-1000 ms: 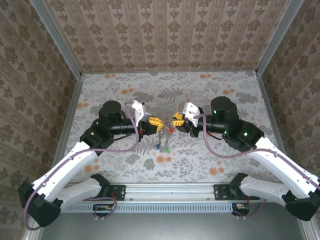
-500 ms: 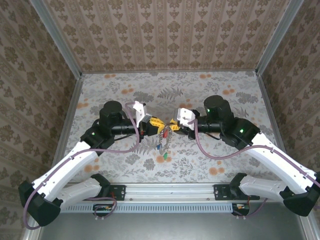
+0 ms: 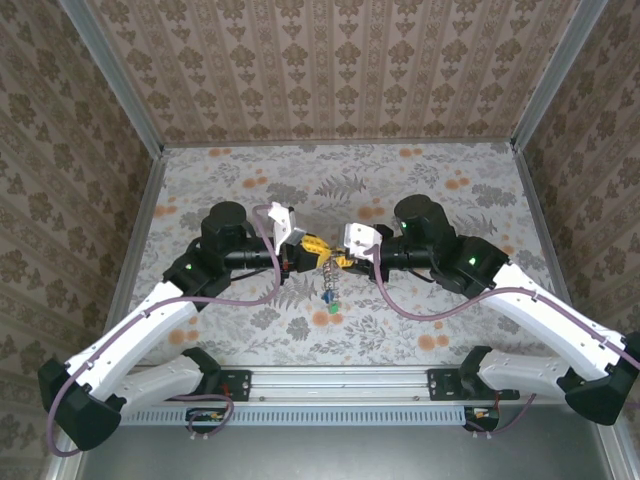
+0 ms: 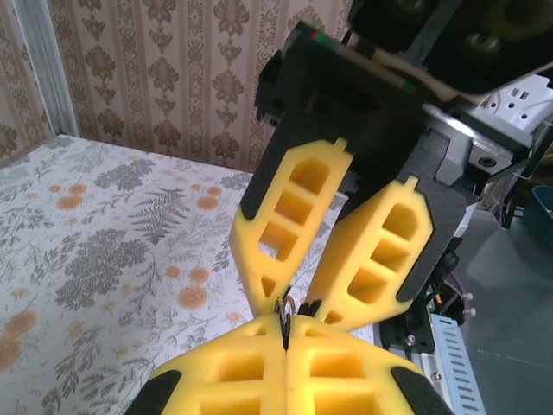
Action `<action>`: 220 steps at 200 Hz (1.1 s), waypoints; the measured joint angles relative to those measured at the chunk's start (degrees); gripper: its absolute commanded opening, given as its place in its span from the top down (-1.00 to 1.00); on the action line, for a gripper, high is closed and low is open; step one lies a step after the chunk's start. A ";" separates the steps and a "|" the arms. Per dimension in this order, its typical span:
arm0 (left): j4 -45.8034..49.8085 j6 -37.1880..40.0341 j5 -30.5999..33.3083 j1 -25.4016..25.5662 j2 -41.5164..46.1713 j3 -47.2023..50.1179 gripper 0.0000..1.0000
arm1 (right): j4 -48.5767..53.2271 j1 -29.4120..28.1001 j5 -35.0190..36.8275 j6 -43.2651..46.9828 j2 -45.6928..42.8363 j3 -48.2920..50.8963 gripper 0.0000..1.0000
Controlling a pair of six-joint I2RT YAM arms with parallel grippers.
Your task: Put the keys on the keyring
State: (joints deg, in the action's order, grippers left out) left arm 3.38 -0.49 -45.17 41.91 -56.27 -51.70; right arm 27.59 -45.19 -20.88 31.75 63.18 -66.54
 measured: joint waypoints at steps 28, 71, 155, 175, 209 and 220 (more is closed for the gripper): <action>-1.36 0.00 0.00 0.81 -0.02 0.20 1.00 | -1.51 -0.46 0.59 -0.74 -0.02 0.76 0.53; -2.64 0.00 -0.13 0.90 -0.02 0.46 1.00 | -5.88 0.92 0.00 -4.68 -2.23 4.13 0.46; -3.89 0.04 -1.75 1.57 -0.02 0.46 1.00 | -5.77 2.56 -7.02 -6.73 -2.91 4.39 0.64; -3.89 0.04 -2.49 1.62 -0.02 0.46 1.00 | -5.57 2.80 -8.41 -6.75 -2.91 4.39 0.66; -3.89 0.07 -3.15 1.95 -0.24 0.46 1.00 | -5.03 3.56 -10.58 -6.91 -2.93 4.39 0.78; -3.91 0.09 -3.30 1.95 -0.39 0.46 1.00 | -4.85 3.87 -11.10 -6.93 -2.93 4.39 0.81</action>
State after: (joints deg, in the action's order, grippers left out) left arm -0.54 -0.40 -48.47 43.86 -56.66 -51.24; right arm 22.74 -41.32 -31.99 24.82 60.25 -62.15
